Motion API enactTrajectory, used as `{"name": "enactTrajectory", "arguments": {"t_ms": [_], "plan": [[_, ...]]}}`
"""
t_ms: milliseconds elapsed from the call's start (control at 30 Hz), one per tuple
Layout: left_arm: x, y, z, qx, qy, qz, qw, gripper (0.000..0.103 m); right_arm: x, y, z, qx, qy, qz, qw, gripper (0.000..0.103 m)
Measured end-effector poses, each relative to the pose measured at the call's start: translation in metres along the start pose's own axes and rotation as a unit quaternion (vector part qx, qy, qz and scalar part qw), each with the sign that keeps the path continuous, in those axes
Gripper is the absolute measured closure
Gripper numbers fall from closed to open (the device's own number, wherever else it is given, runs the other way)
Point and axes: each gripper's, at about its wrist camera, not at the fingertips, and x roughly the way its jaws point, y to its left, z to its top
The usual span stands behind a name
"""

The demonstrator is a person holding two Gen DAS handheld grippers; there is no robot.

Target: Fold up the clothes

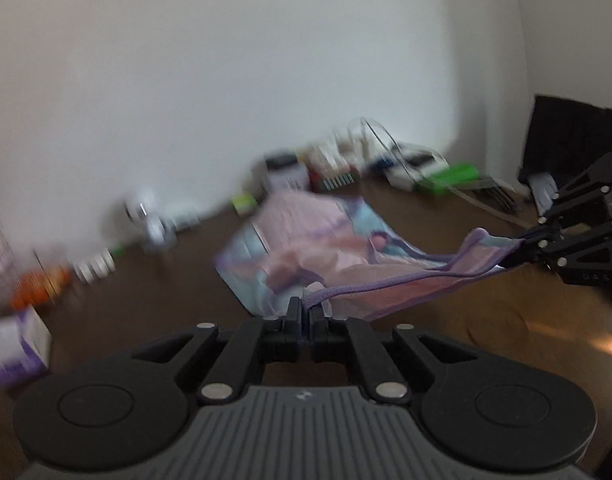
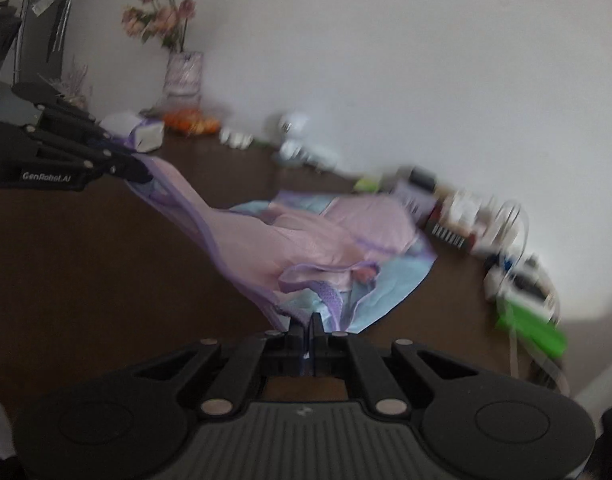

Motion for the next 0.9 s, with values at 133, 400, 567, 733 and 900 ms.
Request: {"name": "enactTrajectory", "arguments": {"t_ms": [133,400,567,733,900], "plan": [[-0.043,0.005,-0.074,-0.047,0.066,-0.096,0.9920,0.078,-0.035,0.020,-0.072,0.059,0.048,0.064,0.995,0.097],[-0.068,0.057,-0.035,-0.120,-0.020,-0.090,0.9885,0.034,-0.099,-0.029,-0.076,0.166,-0.049,0.085,0.981,0.054],[0.035,0.033,-0.026,-0.084,0.057,-0.042,0.9940,0.052,-0.006,-0.026,-0.040,0.154,-0.013,-0.033,0.987,0.068],[0.059,0.025,-0.045,-0.047,0.073,0.013,0.9961,0.097,0.052,-0.019,-0.036,0.147,0.024,-0.027,0.988,0.089],[0.050,0.047,-0.055,-0.096,0.071,0.028,0.9924,0.100,0.033,-0.028,-0.040,0.169,-0.001,-0.065,0.984,0.103]]}}
